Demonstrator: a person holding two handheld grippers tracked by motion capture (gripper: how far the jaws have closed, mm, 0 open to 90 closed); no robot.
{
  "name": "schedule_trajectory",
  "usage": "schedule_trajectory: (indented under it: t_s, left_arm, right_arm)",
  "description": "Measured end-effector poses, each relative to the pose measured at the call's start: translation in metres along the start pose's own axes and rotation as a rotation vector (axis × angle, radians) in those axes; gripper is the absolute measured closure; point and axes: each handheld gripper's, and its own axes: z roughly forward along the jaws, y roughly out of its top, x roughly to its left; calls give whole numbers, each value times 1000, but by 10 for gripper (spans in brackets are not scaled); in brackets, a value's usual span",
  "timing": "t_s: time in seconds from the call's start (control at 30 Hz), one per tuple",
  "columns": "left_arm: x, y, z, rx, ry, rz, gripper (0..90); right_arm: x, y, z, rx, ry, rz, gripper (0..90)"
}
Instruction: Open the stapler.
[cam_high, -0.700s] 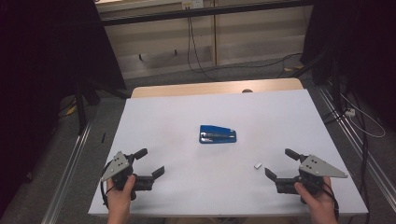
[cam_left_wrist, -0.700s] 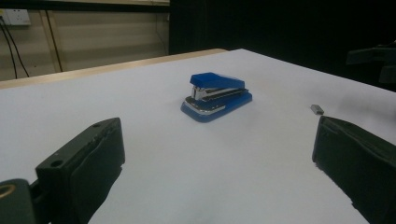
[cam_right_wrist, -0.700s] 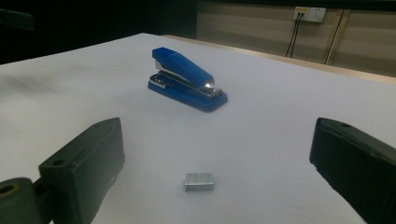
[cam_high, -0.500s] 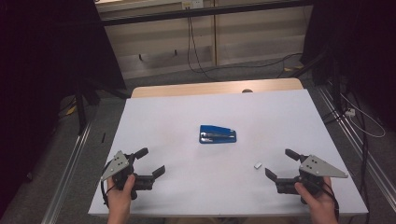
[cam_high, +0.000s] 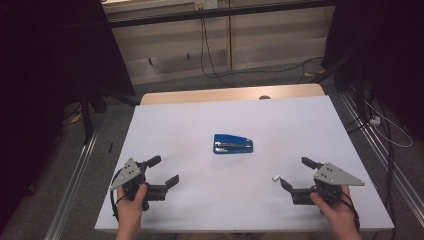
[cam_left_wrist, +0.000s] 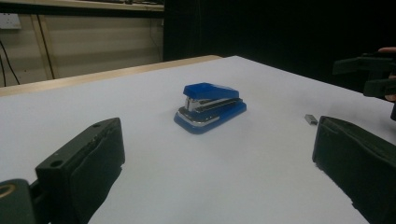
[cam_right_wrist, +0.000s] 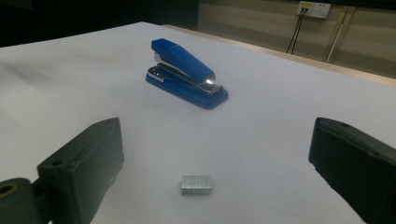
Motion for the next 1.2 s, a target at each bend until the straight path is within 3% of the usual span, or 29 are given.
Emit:
schedule_trajectory:
  t_s: [0.23,0.37,0.7,0.97,1.2]
  left_arm:
    - [1,3,5,5,7,-13,24]
    - [2,4,9,20,-6,-16,23]
    - [3,7,36,53,-35,-14,23]
    - [4,14,54,50,-26,-13,24]
    - [6,19,72,55,-50,-25,30]
  right_arm:
    - [4,11,6,-14,5,-17,31]
    - [4,16,11,-22,18,-1,31]
    - [1,17,20,-7,25,-4,31]
    - [-2,20,26,-12,22,4,30]
    - [-2,24,33,-21,27,13,30]
